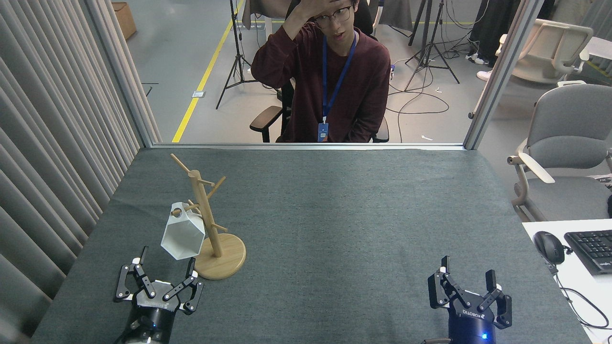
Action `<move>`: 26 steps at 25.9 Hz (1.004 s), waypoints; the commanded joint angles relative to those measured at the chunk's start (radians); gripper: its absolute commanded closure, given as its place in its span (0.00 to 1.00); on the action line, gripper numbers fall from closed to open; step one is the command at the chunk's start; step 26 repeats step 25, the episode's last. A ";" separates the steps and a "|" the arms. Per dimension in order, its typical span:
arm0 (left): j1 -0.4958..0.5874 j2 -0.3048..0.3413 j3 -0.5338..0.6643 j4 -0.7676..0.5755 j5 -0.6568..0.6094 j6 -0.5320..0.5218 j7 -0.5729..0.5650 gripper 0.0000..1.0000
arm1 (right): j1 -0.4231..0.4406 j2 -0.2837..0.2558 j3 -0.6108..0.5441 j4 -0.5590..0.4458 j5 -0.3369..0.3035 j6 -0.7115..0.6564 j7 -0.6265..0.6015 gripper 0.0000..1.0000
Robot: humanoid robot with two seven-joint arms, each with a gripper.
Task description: Hang cup on storage rack
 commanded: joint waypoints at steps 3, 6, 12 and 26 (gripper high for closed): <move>0.134 0.005 0.061 -0.171 0.311 -0.237 -0.022 0.01 | 0.012 -0.009 0.004 -0.009 0.009 -0.037 0.002 0.02; 0.180 0.003 0.063 -0.221 0.460 -0.285 -0.040 0.01 | 0.024 -0.043 0.006 -0.034 0.011 -0.053 0.001 0.02; 0.185 -0.052 0.047 -0.224 0.467 -0.277 -0.039 0.01 | 0.138 -0.064 0.007 -0.130 0.015 -0.093 -0.001 0.02; 0.194 -0.101 -0.006 -0.217 0.400 -0.196 -0.030 0.01 | 0.276 -0.057 0.004 -0.221 0.081 -0.093 -0.001 0.02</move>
